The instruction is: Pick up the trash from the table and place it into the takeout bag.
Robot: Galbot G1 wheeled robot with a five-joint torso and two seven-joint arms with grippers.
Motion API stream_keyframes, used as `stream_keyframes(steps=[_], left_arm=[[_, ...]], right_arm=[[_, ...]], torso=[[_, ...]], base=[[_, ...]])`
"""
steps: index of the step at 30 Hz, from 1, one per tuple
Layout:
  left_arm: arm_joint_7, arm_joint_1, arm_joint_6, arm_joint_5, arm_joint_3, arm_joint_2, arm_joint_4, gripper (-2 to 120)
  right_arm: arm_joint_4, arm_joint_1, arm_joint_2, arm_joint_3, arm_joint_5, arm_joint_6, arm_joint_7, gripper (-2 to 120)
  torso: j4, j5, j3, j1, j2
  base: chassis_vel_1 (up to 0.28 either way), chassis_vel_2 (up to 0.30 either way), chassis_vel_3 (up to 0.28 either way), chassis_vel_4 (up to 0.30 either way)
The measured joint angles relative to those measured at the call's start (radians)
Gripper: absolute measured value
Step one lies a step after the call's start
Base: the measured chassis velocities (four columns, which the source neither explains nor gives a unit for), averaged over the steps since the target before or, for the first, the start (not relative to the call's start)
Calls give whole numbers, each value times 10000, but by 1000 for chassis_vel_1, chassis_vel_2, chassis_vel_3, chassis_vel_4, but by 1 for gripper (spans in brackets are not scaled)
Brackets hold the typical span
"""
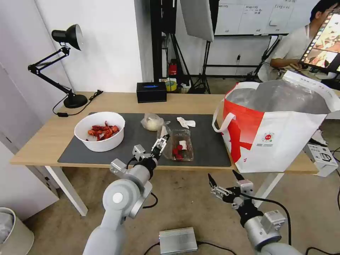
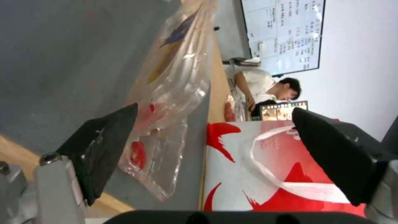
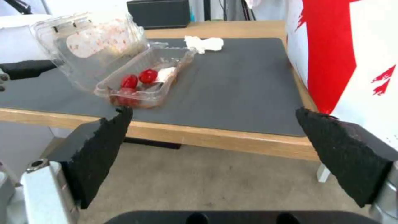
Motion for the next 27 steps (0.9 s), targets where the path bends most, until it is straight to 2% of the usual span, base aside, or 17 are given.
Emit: stream_keyframes(steps=[27], left_arm=[[309, -55, 65, 23, 552, -323, 49, 100]], right_arm=[[140, -109, 21, 70, -15, 58, -12, 100]], torso=[[0, 1, 0, 0, 0]], base=[[0, 0, 0, 0]])
